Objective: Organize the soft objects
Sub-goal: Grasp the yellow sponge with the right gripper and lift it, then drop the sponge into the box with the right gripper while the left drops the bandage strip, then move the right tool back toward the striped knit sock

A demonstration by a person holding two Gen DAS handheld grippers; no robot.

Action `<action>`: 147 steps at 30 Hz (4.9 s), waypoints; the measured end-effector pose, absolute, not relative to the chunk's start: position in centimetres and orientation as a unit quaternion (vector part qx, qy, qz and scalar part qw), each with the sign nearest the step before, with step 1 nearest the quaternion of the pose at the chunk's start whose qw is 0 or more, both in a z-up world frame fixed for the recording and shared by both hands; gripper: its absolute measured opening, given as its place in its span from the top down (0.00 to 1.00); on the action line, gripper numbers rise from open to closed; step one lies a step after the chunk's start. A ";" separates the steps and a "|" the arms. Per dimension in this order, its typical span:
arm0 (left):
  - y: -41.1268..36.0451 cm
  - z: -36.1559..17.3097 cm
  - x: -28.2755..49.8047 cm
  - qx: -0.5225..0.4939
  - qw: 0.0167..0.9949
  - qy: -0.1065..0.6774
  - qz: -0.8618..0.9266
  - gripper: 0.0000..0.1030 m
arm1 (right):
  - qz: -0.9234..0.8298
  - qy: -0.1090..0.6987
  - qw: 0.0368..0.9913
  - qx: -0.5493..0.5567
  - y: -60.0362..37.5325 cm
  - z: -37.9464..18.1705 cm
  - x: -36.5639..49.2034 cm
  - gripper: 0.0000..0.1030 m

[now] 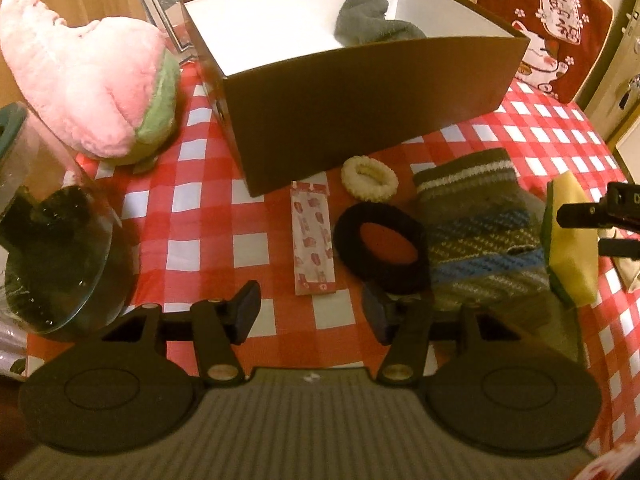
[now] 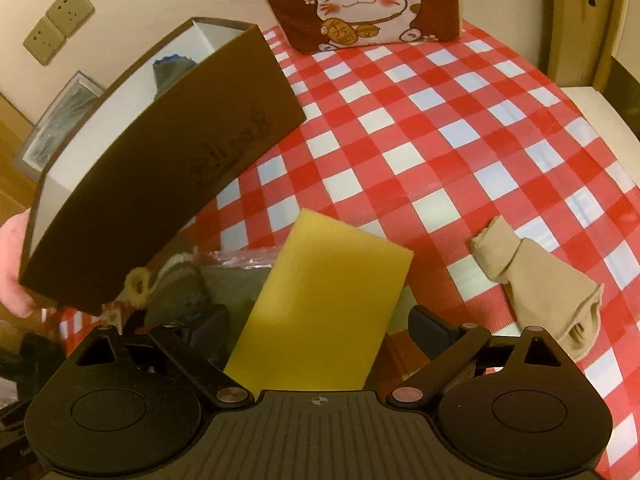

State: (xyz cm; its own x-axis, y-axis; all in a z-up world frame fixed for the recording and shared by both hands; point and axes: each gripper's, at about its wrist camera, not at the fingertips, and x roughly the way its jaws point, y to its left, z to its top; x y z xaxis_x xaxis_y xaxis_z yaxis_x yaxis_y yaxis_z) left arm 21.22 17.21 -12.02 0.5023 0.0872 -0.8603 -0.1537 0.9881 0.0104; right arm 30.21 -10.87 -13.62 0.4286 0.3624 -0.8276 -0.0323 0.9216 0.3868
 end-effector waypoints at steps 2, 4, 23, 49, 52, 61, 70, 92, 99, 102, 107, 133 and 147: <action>17.2 -12.3 21.4 -0.030 0.865 0.496 0.068 0.48 | 0.115 0.518 0.835 0.143 -10.6 -13.7 30.4 0.08; 17.3 -12.8 21.7 -0.028 0.864 0.499 0.068 0.48 | 0.116 0.516 0.840 0.124 -10.4 -13.7 30.5 0.14; 18.5 -16.1 24.8 -0.008 0.864 0.501 0.054 0.62 | 0.151 0.487 0.859 0.041 -11.5 -11.9 30.8 0.29; 19.2 -15.9 24.2 -0.010 0.857 0.513 0.042 0.75 | 0.154 0.493 0.853 0.070 -13.8 -11.5 30.0 0.29; 19.1 -15.8 24.1 -0.018 0.856 0.516 0.043 0.76 | 0.159 0.492 0.853 0.070 -13.7 -11.4 29.8 0.29; 18.8 -13.0 22.1 -0.037 0.865 0.498 0.044 0.76 | 0.171 0.482 0.857 0.069 -14.1 -10.3 29.2 0.29; 17.6 -7.8 20.7 -0.034 0.889 0.455 0.040 0.76 | 0.201 0.460 0.863 0.064 -13.5 -8.1 28.9 0.29; 18.7 1.1 29.3 -0.037 0.927 0.368 0.062 0.76 | 0.326 0.355 0.875 0.046 -5.2 0.4 35.2 0.29; 20.7 0.4 33.8 -0.050 0.920 0.381 0.076 0.76 | 0.352 0.345 0.870 0.025 0.0 1.1 39.6 0.29; 21.5 -0.3 35.2 -0.054 0.916 0.389 0.083 0.76 | 0.356 0.353 0.865 0.019 2.1 0.5 41.5 0.29; 23.2 -1.9 37.3 -0.067 0.906 0.408 0.090 0.76 | 0.357 0.369 0.858 0.002 5.0 -1.2 44.2 0.29; 26.6 -5.1 42.1 -0.076 0.893 0.431 0.107 0.60 | 0.335 0.388 0.858 0.028 7.7 -5.1 49.4 0.10; 24.8 -1.7 38.6 -0.090 0.906 0.400 0.101 0.46 | 0.325 0.376 0.865 0.060 2.4 -2.9 46.2 0.10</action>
